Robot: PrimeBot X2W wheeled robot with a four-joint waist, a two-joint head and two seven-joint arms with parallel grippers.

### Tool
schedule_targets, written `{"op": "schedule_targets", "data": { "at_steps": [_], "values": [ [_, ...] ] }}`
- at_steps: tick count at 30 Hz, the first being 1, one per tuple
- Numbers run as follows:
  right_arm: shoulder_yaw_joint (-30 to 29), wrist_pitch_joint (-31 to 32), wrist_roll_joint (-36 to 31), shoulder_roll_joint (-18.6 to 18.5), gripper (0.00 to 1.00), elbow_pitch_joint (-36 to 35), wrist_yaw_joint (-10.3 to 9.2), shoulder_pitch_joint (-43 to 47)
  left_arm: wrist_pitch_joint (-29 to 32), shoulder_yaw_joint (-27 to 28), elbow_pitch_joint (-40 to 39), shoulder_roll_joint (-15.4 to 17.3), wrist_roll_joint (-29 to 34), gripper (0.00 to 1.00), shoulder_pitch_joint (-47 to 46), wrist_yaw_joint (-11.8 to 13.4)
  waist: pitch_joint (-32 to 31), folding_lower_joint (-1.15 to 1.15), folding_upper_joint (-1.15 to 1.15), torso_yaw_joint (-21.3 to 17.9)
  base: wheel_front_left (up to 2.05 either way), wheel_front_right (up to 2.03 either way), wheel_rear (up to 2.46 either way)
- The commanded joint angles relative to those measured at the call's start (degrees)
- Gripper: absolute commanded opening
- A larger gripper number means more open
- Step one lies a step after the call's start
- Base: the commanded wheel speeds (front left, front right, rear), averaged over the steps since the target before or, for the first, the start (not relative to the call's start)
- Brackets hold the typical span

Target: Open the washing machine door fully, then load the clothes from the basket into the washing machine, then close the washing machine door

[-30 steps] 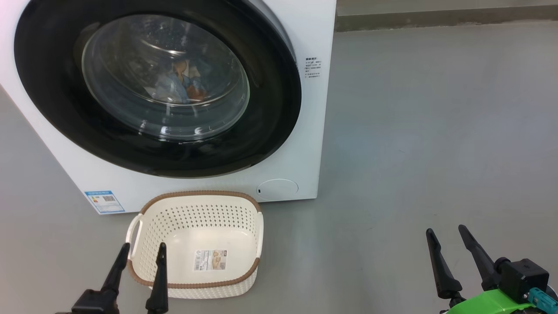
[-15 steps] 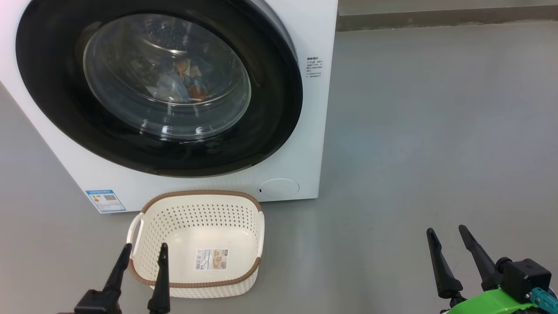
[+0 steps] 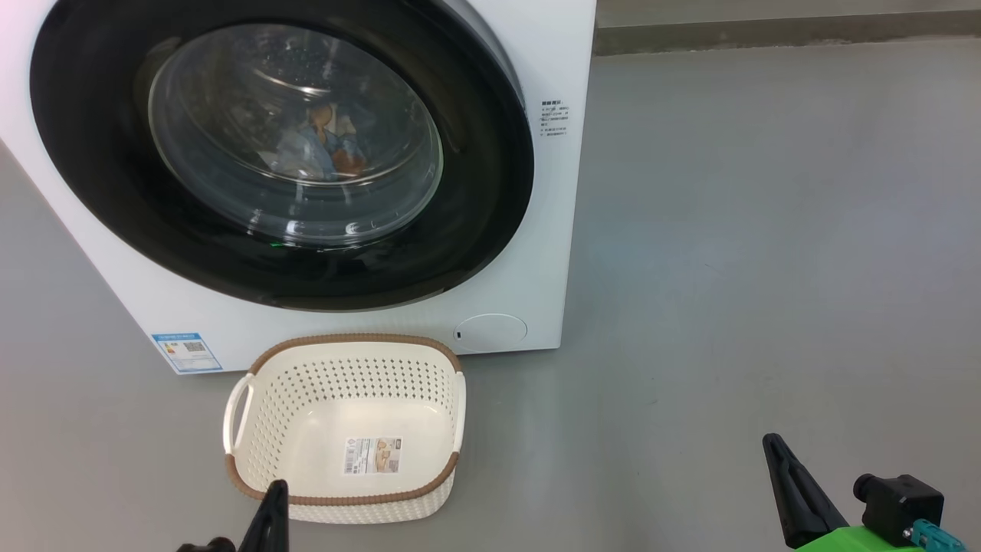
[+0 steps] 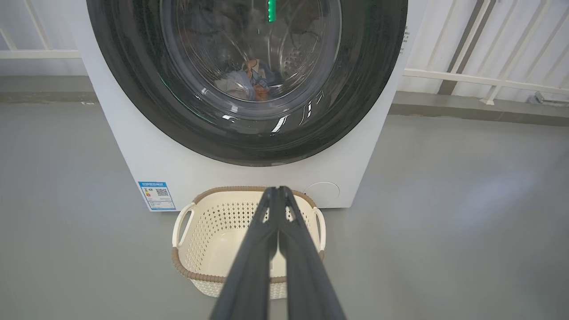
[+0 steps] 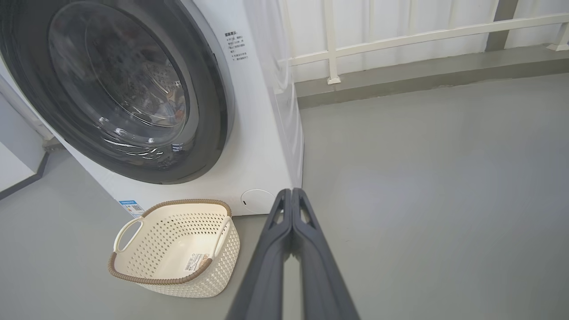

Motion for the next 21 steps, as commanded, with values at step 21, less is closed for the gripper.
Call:
{"op": "schedule_targets", "data": {
  "at_steps": [21],
  "values": [
    [0.0,1.83,14.55,-0.55,0.0,0.48,0.02,-2.16,3.03,3.45,-0.27,0.01,-14.12,0.0,-2.81,-1.74,0.18,-0.01,0.0,-0.35,0.0,0.0,0.0]
  ]
}}
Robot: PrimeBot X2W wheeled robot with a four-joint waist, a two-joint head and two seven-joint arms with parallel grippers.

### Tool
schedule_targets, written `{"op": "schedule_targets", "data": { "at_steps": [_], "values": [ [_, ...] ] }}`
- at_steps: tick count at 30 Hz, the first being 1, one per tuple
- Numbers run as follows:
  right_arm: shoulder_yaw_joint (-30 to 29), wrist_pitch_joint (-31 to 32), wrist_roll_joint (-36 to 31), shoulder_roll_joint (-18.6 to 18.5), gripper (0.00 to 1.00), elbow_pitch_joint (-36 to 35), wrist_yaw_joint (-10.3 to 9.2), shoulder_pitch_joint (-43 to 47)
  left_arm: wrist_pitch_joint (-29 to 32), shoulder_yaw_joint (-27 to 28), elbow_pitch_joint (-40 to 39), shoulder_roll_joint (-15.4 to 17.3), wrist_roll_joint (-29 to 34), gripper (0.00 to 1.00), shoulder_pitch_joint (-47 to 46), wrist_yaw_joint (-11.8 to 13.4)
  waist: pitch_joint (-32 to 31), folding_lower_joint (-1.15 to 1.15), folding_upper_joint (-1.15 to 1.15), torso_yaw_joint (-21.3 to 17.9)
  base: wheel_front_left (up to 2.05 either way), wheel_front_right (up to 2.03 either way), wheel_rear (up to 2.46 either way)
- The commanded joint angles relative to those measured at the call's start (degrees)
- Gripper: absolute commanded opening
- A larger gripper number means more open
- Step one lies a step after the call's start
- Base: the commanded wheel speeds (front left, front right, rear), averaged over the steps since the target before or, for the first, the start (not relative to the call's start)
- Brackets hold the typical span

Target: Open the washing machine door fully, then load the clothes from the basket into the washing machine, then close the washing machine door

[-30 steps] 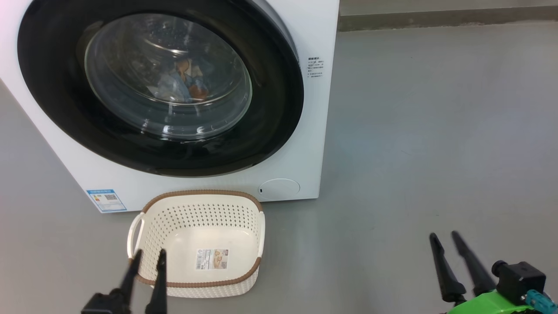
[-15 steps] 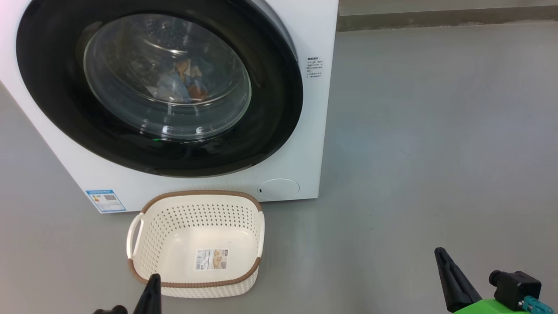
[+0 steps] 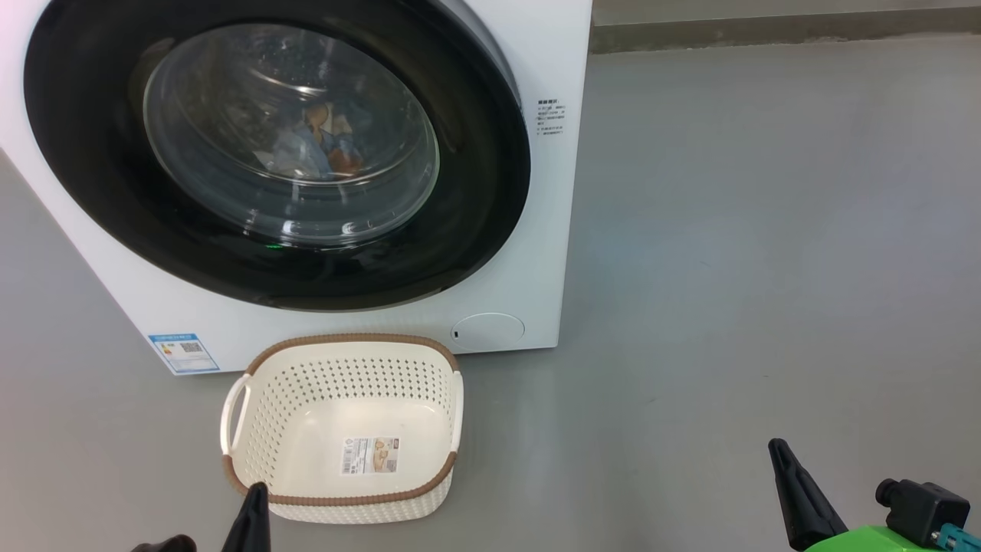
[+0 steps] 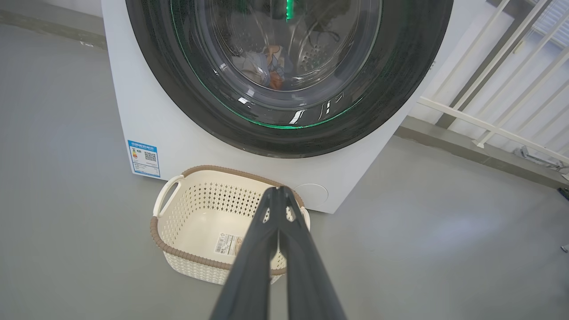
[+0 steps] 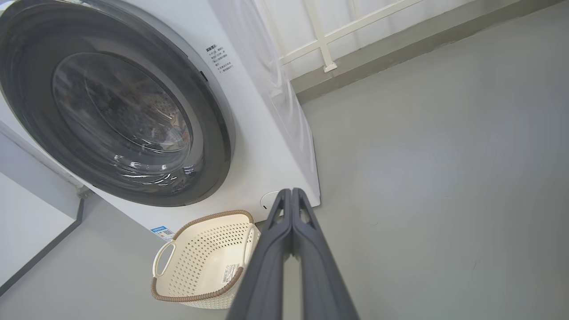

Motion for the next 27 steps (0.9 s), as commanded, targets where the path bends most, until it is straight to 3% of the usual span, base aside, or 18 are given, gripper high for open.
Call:
{"op": "schedule_targets", "data": {
  "at_steps": [1,27],
  "values": [
    [0.12,0.18,1.79,-0.51,0.0,-1.05,0.02,-2.09,0.49,1.23,-0.92,0.23,-1.67,0.0,-2.41,-0.49,0.01,-0.01,0.0,-0.02,0.0,0.0,0.0],
    [-0.14,2.33,17.81,-0.88,0.0,1.01,0.03,-4.3,4.09,4.81,0.03,-0.31,-17.2,0.0,-4.44,-2.29,0.21,-0.01,0.0,-0.42,0.0,0.0,0.0]
  ]
}}
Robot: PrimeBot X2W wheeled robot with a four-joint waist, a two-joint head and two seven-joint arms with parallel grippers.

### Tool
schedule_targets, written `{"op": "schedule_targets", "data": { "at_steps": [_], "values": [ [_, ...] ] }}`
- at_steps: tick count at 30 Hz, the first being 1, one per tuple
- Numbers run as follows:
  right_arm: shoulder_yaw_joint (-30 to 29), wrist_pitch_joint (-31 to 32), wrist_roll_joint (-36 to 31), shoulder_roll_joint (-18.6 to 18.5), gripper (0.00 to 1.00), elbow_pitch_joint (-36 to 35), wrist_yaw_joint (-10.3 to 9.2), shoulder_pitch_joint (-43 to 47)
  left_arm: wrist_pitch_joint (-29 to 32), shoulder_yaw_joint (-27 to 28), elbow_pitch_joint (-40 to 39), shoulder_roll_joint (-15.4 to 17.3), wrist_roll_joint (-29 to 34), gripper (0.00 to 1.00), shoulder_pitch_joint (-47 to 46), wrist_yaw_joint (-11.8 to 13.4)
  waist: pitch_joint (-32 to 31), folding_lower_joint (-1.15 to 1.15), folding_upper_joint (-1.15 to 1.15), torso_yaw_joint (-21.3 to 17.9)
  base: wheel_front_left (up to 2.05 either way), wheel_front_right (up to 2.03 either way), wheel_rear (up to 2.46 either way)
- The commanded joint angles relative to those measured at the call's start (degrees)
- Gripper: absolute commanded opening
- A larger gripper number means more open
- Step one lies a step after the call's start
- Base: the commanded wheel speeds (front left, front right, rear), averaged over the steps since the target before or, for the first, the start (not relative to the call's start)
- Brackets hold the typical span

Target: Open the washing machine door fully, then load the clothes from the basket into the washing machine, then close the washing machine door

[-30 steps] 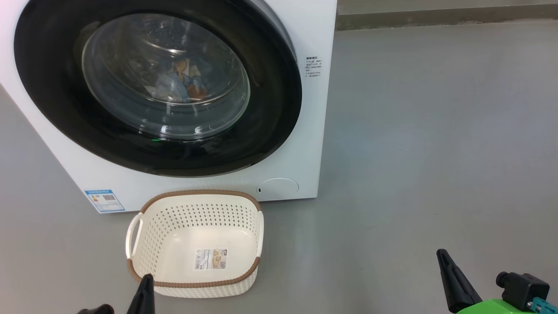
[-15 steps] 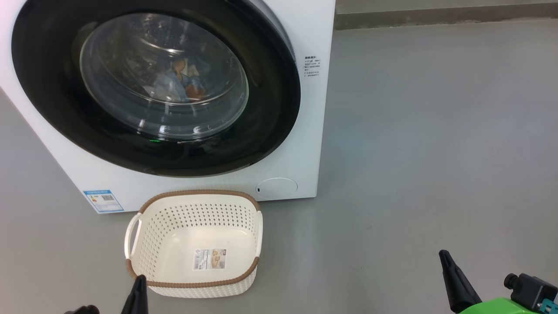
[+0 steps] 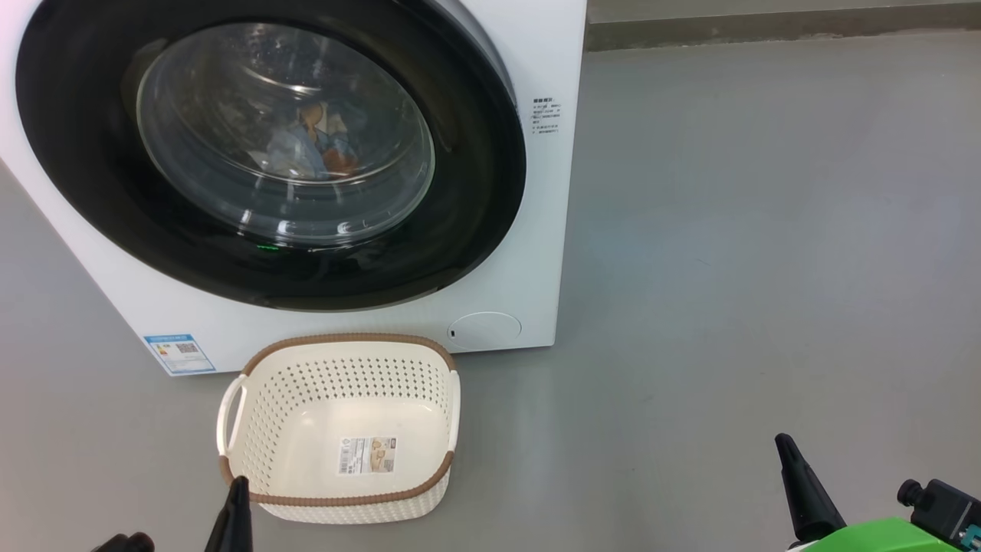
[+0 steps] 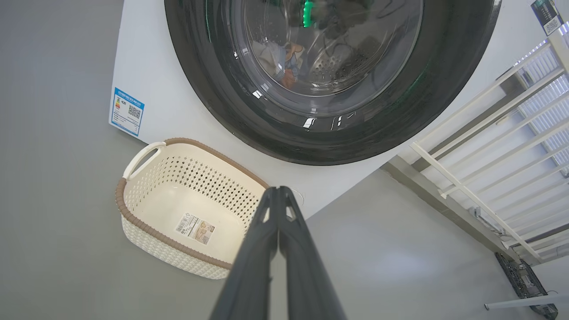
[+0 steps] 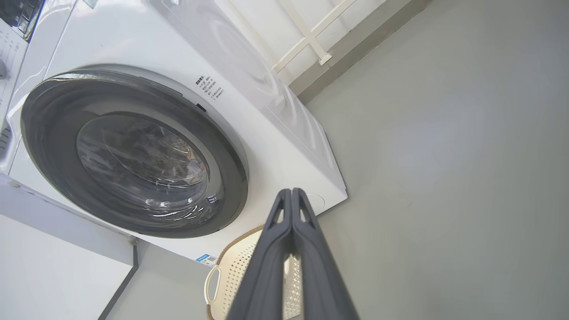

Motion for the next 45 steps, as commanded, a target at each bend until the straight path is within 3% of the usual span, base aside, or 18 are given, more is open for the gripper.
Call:
{"op": "schedule_targets", "data": {
  "at_steps": [1,45],
  "values": [
    [0.19,0.19,1.57,-0.76,0.0,-1.21,0.03,-2.87,0.28,1.43,-0.99,0.67,-1.19,0.0,-2.9,-0.53,0.0,0.0,0.0,-0.01,0.0,0.0,0.0],
    [-0.63,4.24,29.46,-1.17,0.0,2.44,0.06,-6.79,6.66,7.77,0.68,-0.3,-28.47,0.0,-6.48,-3.69,0.35,0.0,0.0,-0.7,0.0,0.0,0.0]
  ]
}}
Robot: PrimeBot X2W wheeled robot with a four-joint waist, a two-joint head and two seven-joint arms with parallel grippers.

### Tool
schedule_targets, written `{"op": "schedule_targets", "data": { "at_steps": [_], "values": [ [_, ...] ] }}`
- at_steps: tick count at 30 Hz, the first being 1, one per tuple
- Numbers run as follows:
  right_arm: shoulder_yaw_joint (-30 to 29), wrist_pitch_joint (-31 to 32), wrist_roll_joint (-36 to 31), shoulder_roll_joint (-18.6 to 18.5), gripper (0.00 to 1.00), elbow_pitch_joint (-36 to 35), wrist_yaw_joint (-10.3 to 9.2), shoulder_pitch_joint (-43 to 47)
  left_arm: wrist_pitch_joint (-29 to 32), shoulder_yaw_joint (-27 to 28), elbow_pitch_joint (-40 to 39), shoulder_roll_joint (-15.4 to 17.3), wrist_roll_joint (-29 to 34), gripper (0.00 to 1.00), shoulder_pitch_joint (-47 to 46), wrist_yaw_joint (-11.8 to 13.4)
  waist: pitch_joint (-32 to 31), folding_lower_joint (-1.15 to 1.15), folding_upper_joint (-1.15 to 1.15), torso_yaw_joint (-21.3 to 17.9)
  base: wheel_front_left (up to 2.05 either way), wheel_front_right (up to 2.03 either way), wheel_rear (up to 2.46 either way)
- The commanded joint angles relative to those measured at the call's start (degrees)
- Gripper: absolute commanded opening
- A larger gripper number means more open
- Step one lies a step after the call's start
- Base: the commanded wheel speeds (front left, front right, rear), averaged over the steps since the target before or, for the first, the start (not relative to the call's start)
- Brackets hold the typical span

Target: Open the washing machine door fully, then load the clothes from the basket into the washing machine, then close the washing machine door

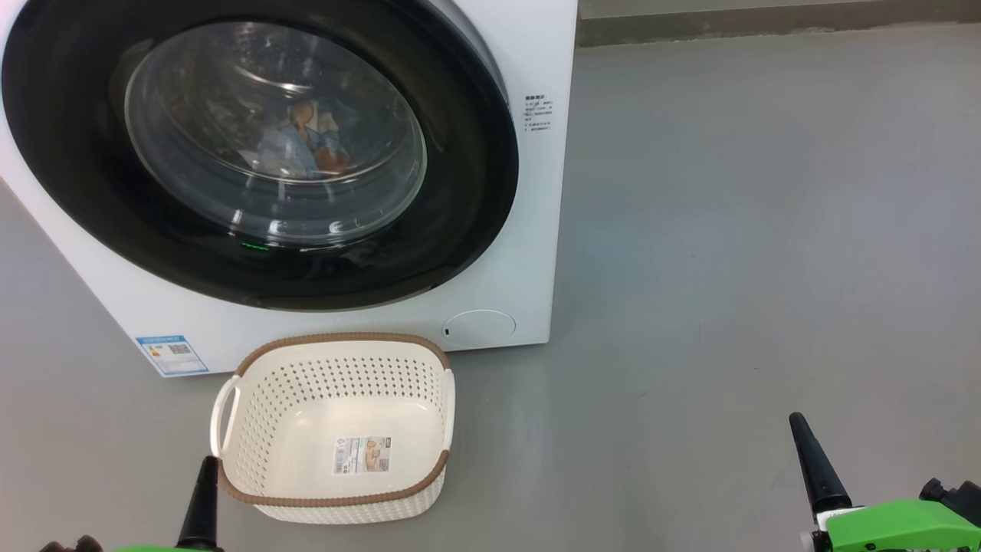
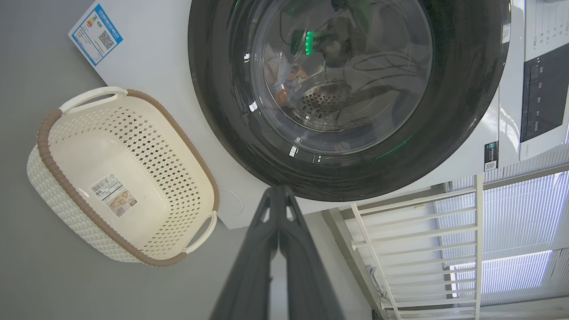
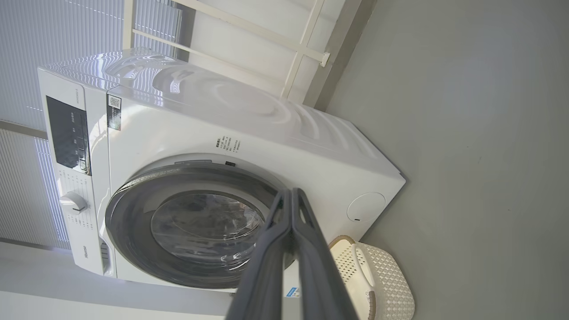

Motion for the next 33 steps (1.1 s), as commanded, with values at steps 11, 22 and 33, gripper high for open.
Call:
{"op": "schedule_targets", "data": {
  "at_steps": [11,22,33],
  "values": [
    [0.68,1.26,8.04,-0.96,0.0,-0.32,0.08,-3.79,1.83,3.47,-0.58,0.22,-8.02,0.0,-3.9,-1.75,0.09,0.0,0.0,-0.17,0.0,0.0,0.0],
    [0.42,2.31,14.96,-1.03,0.0,0.59,0.08,-4.77,3.42,5.05,-0.16,-0.03,-14.83,0.0,-4.8,-2.54,0.17,0.0,0.0,-0.35,0.0,0.0,0.0],
    [0.21,3.08,19.86,-1.06,0.0,1.25,0.09,-5.47,4.57,6.19,0.14,-0.21,-19.67,0.0,-5.43,-3.1,0.23,0.0,0.0,-0.47,0.0,0.0,0.0]
  ]
}}
